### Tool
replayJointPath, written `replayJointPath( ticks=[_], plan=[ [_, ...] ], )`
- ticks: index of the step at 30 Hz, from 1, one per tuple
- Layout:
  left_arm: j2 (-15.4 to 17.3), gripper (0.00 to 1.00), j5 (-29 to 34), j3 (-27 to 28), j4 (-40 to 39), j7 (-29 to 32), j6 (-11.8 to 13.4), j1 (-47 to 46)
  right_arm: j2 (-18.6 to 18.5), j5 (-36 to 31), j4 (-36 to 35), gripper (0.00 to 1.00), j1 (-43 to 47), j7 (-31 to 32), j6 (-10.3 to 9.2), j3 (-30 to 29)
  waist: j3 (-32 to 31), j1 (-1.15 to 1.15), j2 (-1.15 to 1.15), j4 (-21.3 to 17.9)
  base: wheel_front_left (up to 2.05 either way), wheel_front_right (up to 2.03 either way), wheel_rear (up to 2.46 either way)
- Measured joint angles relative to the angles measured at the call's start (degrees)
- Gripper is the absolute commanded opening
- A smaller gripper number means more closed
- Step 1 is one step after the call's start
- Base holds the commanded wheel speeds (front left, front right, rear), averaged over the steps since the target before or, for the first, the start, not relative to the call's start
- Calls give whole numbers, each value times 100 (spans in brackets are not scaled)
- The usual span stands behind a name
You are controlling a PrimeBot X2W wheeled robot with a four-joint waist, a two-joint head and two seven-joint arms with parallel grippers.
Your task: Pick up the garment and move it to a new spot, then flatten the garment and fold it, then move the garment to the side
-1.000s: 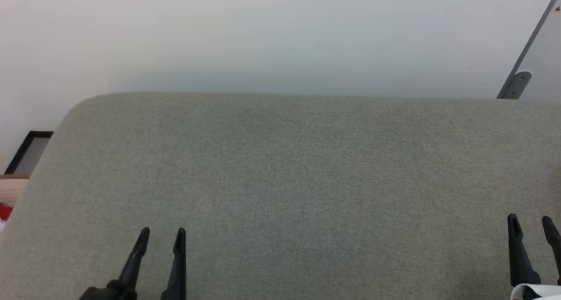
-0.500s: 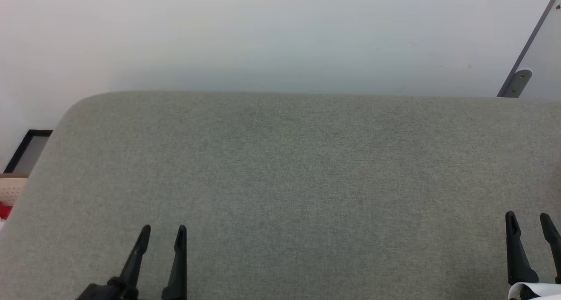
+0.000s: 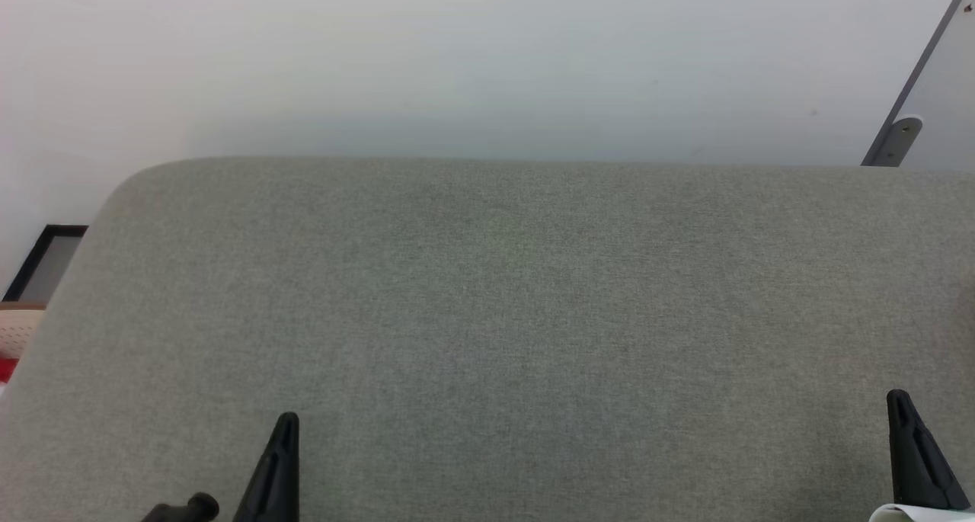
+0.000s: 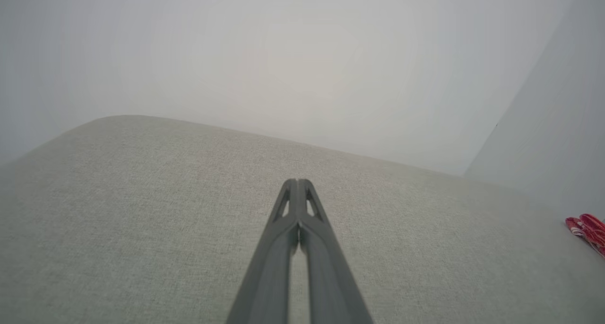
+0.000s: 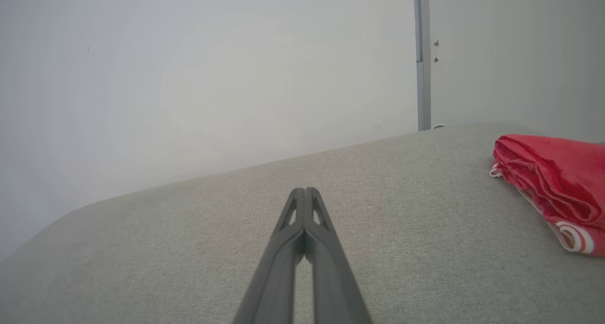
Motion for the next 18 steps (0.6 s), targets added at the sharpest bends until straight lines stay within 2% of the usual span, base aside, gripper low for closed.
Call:
replayJointPath(
  ticks=[18],
  plan=[
    [11,0,-1814,45,348,405,2,-332,156,1566,258,0,-227,448,0,-20,-7,0,0,-40,0,0,0]
  ],
)
